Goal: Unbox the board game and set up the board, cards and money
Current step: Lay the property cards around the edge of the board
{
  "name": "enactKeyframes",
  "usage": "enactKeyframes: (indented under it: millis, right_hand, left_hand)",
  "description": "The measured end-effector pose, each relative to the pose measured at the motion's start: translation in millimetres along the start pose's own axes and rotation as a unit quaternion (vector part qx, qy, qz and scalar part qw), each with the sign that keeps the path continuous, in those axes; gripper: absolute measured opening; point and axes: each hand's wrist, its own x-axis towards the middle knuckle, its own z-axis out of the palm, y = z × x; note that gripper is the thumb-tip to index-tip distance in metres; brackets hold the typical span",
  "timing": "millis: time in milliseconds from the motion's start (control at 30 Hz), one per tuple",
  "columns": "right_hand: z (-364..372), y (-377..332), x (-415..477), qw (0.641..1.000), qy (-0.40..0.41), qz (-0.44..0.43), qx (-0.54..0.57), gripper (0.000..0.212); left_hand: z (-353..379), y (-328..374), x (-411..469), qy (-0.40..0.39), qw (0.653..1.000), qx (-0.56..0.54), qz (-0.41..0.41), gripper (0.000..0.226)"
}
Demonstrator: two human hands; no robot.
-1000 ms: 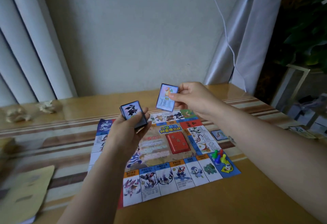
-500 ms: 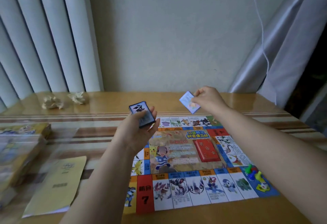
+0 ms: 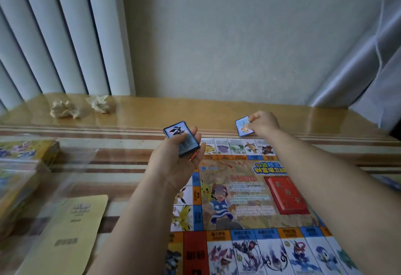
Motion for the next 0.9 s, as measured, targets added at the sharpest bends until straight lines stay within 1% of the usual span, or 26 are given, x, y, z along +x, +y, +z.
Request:
enactKeyframes:
  millis: [200,367,600,733,800,833,900]
  right_hand:
    - [5,7,0,0.999,-0.013,-0.027,-0.036,0.020]
    - [9,10,-1,0.996,0.000,-0.072,-0.055,0.013]
    - [13,11,0,0.994,0.001,-0.087,-0.072,0.011]
    - [14,9,-1,0.988,0.010,-0.088,-0.123,0.005]
    - [11,8,-3,0.985,0.021,-0.091,-0.148,0.008]
    - [8,5,-4,0.984,0.030,-0.098,-0.147,0.008]
    - [-1,-4,-8,0.986,0.048,-0.126,-0.100,0.004]
  left_hand:
    - [4,-2,-1,-0.004,1.000,-0.006,0.006,0.031]
    - [2,-2,-1,-0.002,1.000,0.000,0.002,0.030]
    - [1,-3,0,-0.004,1.000,0.000,0.000,0.027]
    - [0,-2,-1,-0.020,1.000,0.008,-0.004,0.025]
    - [0,-2,-2,-0.034,0.999,0.017,-0.007,0.024]
    - [1,-2,-3,-0.041,0.999,0.023,-0.009,0.026]
    - [1,-4,-3,-0.055,0.998,0.038,-0.012,0.026]
